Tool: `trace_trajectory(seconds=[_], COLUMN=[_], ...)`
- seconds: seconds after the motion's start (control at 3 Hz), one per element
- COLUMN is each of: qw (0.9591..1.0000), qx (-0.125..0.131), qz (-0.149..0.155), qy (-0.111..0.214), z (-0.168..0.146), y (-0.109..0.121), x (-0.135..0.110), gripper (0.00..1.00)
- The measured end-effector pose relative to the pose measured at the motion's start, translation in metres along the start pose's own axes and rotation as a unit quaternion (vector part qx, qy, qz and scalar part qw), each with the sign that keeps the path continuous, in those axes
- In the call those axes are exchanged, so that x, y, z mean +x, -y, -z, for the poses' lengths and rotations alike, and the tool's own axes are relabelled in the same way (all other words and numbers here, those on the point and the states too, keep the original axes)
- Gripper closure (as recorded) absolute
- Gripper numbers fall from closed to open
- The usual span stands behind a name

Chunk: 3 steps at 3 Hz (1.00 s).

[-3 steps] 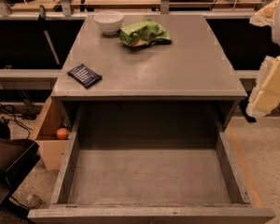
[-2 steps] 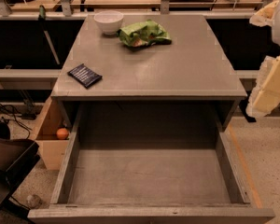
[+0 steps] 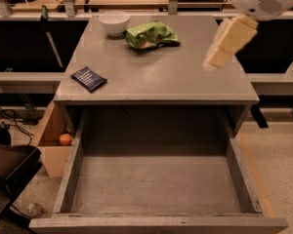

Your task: Place green rice chip bag into top drawer

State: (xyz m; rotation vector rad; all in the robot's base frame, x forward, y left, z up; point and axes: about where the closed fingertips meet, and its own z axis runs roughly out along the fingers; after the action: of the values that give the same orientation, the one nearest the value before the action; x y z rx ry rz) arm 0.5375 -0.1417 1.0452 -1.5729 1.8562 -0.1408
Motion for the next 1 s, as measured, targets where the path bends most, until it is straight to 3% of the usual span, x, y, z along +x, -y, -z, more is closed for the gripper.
trace_trajectory(seconds=[0.33, 0.67, 1.0], qw=[0.9923, 0.9781, 0.9781], qx=[0.038, 0.076, 0.076], qz=[-0.015, -0.035, -0.035], qy=[0.117, 0.19, 0.19], z=[-0.043, -0.075, -0.075], y=[0.066, 0.123, 0.123], x=[-0.055, -0.112, -0.112], gripper=[0.0, 0.0, 0.0])
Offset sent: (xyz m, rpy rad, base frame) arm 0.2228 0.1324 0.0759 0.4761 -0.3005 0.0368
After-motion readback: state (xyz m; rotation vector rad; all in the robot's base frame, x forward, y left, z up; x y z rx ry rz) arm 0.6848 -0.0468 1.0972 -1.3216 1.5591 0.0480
